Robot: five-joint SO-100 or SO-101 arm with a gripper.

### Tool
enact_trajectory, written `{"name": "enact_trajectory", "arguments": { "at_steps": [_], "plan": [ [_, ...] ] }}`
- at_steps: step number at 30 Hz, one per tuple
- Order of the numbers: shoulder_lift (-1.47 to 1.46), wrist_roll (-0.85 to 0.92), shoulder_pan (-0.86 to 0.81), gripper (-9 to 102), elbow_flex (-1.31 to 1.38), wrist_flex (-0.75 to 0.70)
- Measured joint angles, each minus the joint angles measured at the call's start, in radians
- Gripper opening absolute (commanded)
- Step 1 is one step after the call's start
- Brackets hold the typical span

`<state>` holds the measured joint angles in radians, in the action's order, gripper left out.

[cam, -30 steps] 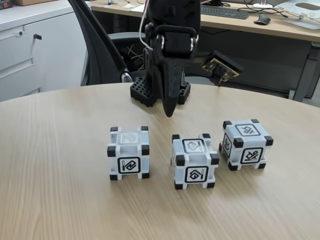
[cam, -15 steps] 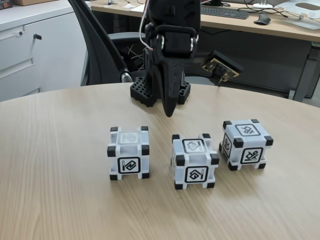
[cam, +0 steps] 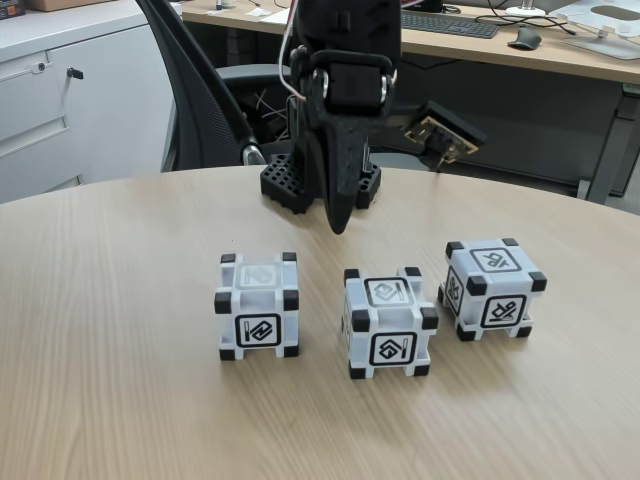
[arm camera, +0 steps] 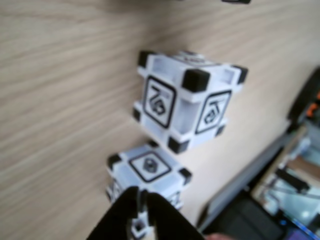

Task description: Stack cubes from left to right.

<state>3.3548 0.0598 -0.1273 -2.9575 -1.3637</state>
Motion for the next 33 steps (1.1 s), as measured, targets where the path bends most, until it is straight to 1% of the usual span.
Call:
{"name": "enact_trajectory", "arguments": {
  "at_steps": [28,33],
  "plan": [
    [0.0,0.012,0.0,0,0.0,0.0],
    [0.0,0.067,0.0,0,0.0,0.0]
  ]
}}
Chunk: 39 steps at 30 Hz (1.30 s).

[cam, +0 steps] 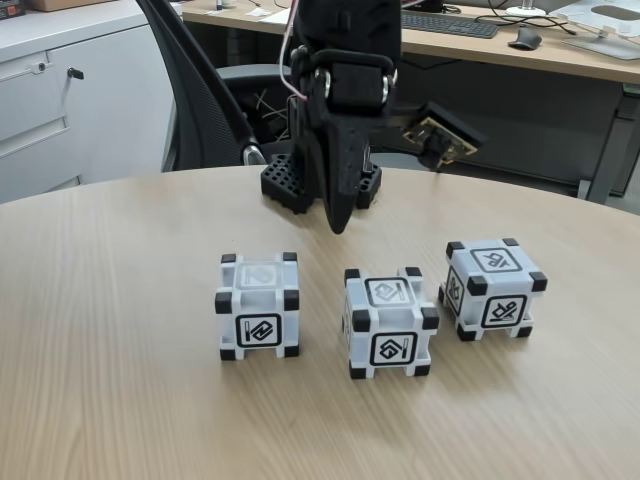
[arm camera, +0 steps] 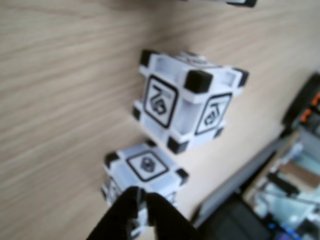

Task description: Stack cubes from left to right.

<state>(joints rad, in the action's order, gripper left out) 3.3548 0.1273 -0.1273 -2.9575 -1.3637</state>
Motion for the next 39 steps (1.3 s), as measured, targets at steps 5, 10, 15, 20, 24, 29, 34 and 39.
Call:
{"name": "enact_trajectory", "arguments": {
  "at_steps": [5,10,15,20,24,29,34,39],
  "plan": [
    [-0.089,0.034,-0.008,0,0.043,0.0],
    [-0.291,-0.032,-0.008,0,0.229,0.0],
    [-0.606,-0.094,-0.008,0,0.491,0.0],
    [-0.956,-0.137,-0.008,0,0.758,-0.009],
    [-1.206,-0.158,-0.009,0,0.922,-0.017],
    [-1.419,-0.173,-0.014,0,0.989,-0.017],
    [-1.549,-0.198,-0.014,0,0.996,-0.017],
    [-1.575,-0.201,-0.014,0,0.996,-0.017]
  ]
}}
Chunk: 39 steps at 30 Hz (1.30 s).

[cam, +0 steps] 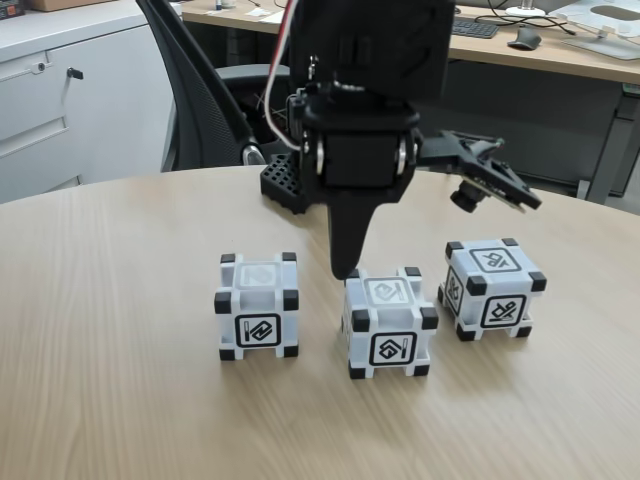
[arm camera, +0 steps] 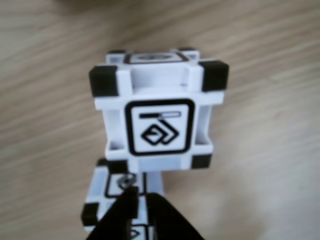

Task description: Stack cubes from left to right.

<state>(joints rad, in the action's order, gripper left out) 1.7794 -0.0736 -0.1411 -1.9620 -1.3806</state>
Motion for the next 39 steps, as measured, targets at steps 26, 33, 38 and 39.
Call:
{"name": "enact_trajectory", "arguments": {
  "at_steps": [26,33,38,39],
  "plan": [
    [0.0,-0.015,0.0,0,0.0,0.0],
    [0.0,-0.092,0.011,0,0.0,0.0],
    [0.0,-0.123,0.106,0,0.0,0.0],
    [0.0,-0.133,0.132,0,0.0,0.0]
  ]
}}
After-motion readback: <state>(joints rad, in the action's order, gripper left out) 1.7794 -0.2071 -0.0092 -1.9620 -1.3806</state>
